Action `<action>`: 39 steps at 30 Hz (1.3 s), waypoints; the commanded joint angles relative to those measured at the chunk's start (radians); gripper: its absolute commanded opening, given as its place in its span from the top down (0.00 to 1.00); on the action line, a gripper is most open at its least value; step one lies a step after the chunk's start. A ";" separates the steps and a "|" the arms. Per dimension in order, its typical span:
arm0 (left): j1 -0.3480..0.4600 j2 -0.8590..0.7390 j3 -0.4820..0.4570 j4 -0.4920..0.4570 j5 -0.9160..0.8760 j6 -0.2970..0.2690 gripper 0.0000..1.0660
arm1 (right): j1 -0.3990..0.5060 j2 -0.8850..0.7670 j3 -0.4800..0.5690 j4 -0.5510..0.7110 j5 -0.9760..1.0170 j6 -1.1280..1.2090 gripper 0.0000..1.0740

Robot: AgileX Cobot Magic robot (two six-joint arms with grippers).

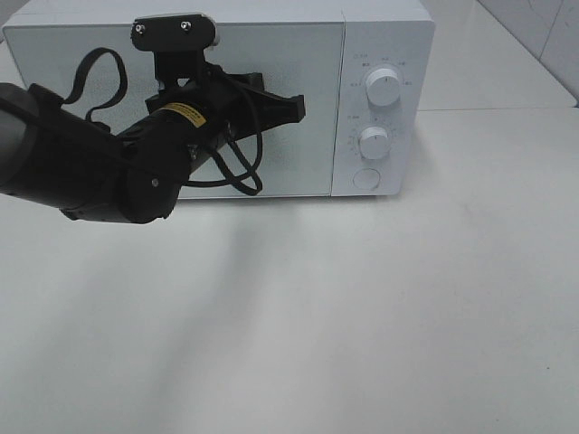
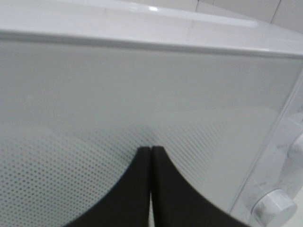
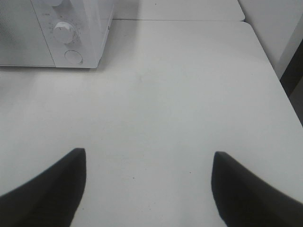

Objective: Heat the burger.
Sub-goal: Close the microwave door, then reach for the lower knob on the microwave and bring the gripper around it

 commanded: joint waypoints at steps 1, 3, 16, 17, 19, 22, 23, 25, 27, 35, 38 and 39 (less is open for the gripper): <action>0.025 0.005 -0.028 -0.105 -0.038 0.015 1.00 | -0.004 -0.027 0.001 0.000 -0.011 -0.003 0.34; 0.025 0.005 -0.027 -0.106 -0.030 0.018 1.00 | -0.004 -0.027 0.001 0.000 -0.011 -0.003 0.34; -0.072 -0.118 -0.026 -0.044 0.354 0.060 1.00 | -0.004 -0.027 0.001 0.000 -0.011 -0.003 0.34; -0.072 -0.118 -0.026 -0.044 0.354 0.060 1.00 | -0.004 -0.027 0.001 0.000 -0.011 -0.003 0.34; -0.080 -0.150 -0.026 -0.001 0.501 0.067 1.00 | -0.004 -0.027 0.001 0.000 -0.011 -0.003 0.34; -0.080 -0.181 -0.026 0.039 0.674 0.067 1.00 | -0.004 -0.027 0.001 0.000 -0.011 -0.003 0.34; -0.080 -0.181 -0.026 0.039 0.674 0.067 1.00 | -0.004 -0.027 0.001 0.000 -0.011 -0.003 0.34; -0.080 -0.213 -0.026 0.078 0.850 0.067 0.90 | -0.004 -0.027 0.001 0.000 -0.011 -0.003 0.34; -0.080 -0.234 -0.026 0.107 0.968 0.067 0.73 | -0.004 -0.027 0.001 0.000 -0.011 -0.003 0.34; -0.080 -0.282 -0.026 0.120 1.222 0.059 0.06 | -0.004 -0.027 0.001 0.000 -0.011 -0.003 0.34; -0.076 -0.302 -0.026 0.152 1.351 0.059 0.08 | -0.004 -0.027 0.001 0.000 -0.011 -0.003 0.34; -0.076 -0.311 -0.026 0.161 1.385 0.059 0.08 | -0.004 -0.027 0.001 0.000 -0.011 -0.003 0.34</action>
